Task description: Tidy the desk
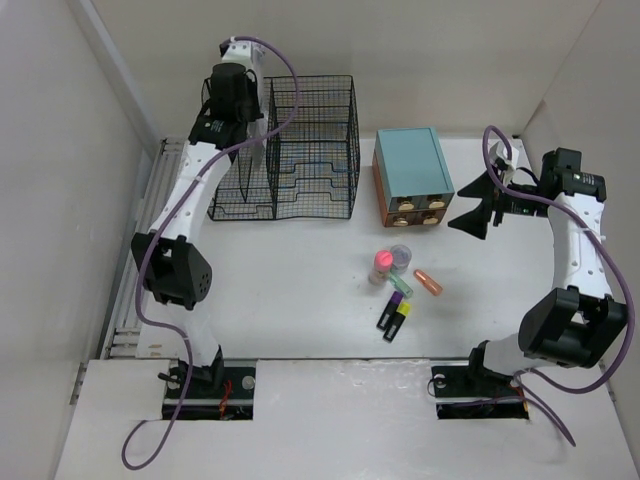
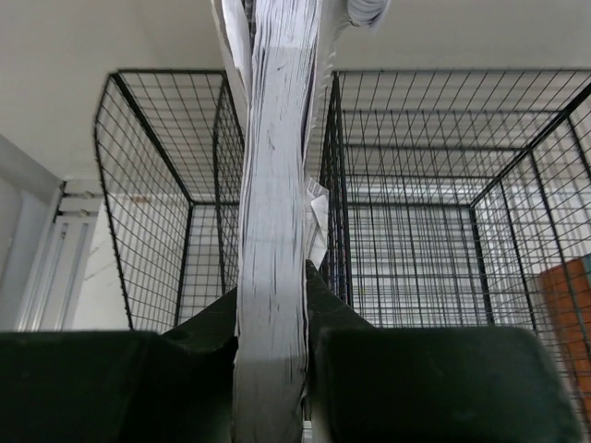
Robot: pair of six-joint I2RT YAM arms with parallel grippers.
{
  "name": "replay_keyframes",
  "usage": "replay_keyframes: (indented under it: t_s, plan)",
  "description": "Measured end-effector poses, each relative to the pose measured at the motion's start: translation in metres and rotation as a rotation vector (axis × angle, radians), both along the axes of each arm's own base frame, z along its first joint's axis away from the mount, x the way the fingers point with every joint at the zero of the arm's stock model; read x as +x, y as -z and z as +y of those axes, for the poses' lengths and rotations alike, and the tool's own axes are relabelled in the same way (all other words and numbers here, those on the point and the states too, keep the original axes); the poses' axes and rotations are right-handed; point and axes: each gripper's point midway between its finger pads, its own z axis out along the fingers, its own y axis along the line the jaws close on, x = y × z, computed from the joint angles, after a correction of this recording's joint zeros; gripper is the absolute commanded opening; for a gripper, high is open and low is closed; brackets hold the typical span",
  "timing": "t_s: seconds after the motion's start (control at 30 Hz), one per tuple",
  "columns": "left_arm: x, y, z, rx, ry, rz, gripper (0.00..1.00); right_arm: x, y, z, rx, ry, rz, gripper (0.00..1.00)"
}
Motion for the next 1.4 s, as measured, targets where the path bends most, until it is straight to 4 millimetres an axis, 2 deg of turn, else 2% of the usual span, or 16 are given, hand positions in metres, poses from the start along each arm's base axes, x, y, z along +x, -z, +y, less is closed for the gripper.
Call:
replay_keyframes:
  t_s: [0.13,0.33,0.67,0.87,1.03,1.23,1.27,1.3,1.4]
  plan:
    - [0.009,0.023,-0.005,0.005,0.017,0.042,0.00,0.000,0.001,0.000,0.001,0.000,0.002,1.00]
    - [0.017,0.041,-0.007,0.006,0.022,0.038,0.00,0.000,0.002,0.000,-0.001,-0.001,0.002,1.00]
    - [0.025,0.107,0.006,0.029,-0.013,0.056,0.00,0.001,0.005,-0.001,-0.012,-0.016,-0.019,1.00]
    - [0.024,0.095,0.017,0.027,-0.033,-0.038,0.00,0.001,0.009,-0.001,-0.013,-0.027,-0.015,1.00]
    - [0.024,0.101,0.027,0.023,-0.050,-0.045,0.00,0.001,0.015,-0.001,-0.008,-0.037,0.003,1.00]
    - [0.020,0.121,0.030,0.008,-0.052,-0.014,0.00,-0.001,0.017,0.000,-0.008,-0.046,0.005,1.00]
    - [0.019,0.125,0.030,0.006,-0.052,-0.006,0.01,-0.001,0.017,0.000,-0.009,-0.047,0.002,1.00]
    - [0.019,0.127,0.030,0.004,-0.052,0.000,0.19,-0.001,0.017,0.000,-0.009,-0.048,0.000,1.00]
    - [0.020,0.125,0.029,-0.009,-0.052,-0.015,0.43,-0.001,0.016,0.000,-0.009,-0.051,-0.006,1.00]
